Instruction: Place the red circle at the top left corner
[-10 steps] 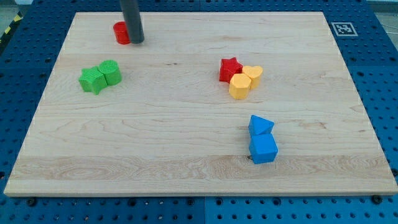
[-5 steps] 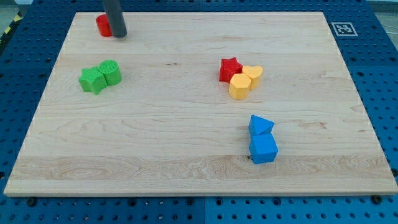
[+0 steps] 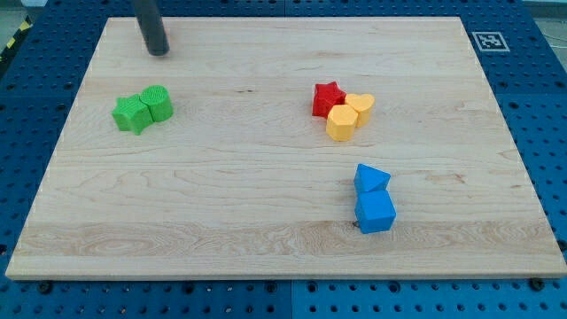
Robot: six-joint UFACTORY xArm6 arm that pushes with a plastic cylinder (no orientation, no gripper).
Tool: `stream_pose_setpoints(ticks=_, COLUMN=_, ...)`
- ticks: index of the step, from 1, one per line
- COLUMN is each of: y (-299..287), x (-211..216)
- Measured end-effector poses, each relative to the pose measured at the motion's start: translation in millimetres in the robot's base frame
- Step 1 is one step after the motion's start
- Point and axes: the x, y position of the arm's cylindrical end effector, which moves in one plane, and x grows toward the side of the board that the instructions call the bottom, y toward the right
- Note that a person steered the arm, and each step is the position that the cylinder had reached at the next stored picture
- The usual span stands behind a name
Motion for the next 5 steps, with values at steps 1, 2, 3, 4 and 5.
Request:
stream_pose_setpoints(ticks=1, y=29.6, x=38.4)
stream_pose_setpoints(ticks=2, y=63.2, x=68.0)
stream_pose_setpoints(ticks=3, y=95.8, x=102.1)
stream_pose_setpoints(ticks=4, y=127.9, x=136.9)
stream_pose_setpoints(ticks=5, y=155.5, x=156.8)
